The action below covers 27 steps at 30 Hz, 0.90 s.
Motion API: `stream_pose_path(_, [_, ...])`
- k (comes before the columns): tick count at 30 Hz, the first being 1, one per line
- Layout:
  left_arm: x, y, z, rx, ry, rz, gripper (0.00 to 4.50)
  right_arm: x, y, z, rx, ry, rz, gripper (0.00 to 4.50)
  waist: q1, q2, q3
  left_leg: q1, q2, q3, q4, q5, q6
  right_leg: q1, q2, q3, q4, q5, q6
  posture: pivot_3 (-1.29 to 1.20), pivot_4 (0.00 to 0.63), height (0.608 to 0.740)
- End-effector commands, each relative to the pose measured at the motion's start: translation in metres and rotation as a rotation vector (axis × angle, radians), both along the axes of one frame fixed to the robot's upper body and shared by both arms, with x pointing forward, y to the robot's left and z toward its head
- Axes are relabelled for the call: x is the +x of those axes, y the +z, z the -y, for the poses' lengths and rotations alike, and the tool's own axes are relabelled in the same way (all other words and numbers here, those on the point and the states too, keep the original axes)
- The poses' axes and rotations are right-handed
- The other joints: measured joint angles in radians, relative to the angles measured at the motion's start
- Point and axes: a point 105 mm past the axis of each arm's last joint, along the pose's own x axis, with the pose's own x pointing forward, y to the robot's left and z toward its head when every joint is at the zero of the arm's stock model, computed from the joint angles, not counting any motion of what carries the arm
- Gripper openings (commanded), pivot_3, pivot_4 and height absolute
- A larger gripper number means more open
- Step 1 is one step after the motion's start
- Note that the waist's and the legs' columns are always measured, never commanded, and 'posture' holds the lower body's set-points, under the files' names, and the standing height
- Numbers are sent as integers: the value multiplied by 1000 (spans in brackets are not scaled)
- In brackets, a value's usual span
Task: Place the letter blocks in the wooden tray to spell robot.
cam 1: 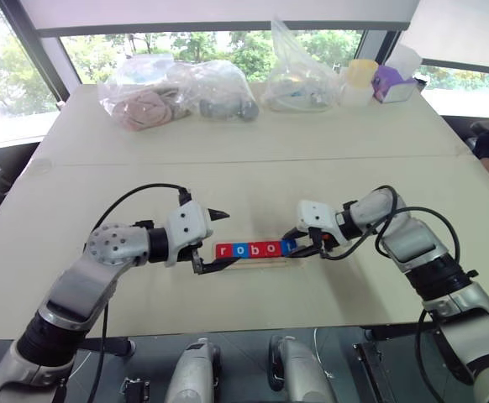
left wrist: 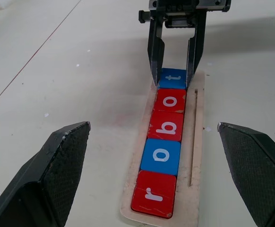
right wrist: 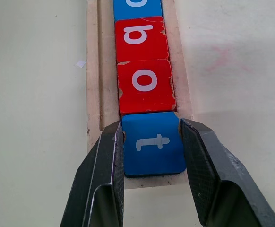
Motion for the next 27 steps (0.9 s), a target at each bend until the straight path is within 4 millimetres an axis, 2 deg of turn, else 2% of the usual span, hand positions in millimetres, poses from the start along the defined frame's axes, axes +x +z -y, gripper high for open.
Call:
stream_pose_path(1, [-1, 10, 1, 0, -12, 55, 4500, 1, 13, -5, 24, 17, 31, 3449, 0, 0, 0, 0, 0, 0, 0, 0, 0, 0, 0, 0, 0, 0, 0, 0, 150, 740])
stream_pose_path(10, [-1, 10, 1, -3, -11, 56, 4500, 3, 21, -5, 46, 3, 37, 3449, 0, 0, 0, 0, 0, 0, 0, 0, 0, 0, 0, 0, 0, 0, 0, 0, 150, 740])
stream_pose_path(15, [-3, 10, -2, -5, -2, 49, 4500, 3, 46, 7, 85, -59, 103, 3449, 1, 0, 0, 0, 0, 0, 0, 0, 0, 0, 0, 0, 0, 0, 0, 0, 150, 740])
stream_pose_path(18, [-5, 11, -6, -10, 13, 28, 4500, -11, 65, 30, 98, -137, 131, 3449, 4, 0, 0, -1, 0, 0, 0, 0, 0, 0, 0, 0, 0, 0, 0, 0, 150, 740])
stream_pose_path(20, [-6, 10, -9, -9, 22, 14, 4500, -21, 70, 42, 101, -191, 136, 3449, 9, 0, 0, -1, 0, -1, 0, 0, 0, 0, -1, 0, 0, -1, 1, 0, 150, 740])
stream_pose_path(23, [-10, 7, -13, -3, 25, -11, 4500, -43, 69, 60, 95, -281, 117, 3449, 3, 0, 0, -1, 0, -1, 0, 0, 0, 0, -1, 0, -1, -1, 1, 0, 150, 740])
stream_pose_path(27, [-14, 7, -23, 9, 44, -35, 4500, -65, 66, 69, 95, -359, 95, 3449, -2, 0, 0, 1, 1, -2, 0, 0, 0, 0, -1, 0, -1, -2, 2, 0, 150, 740])
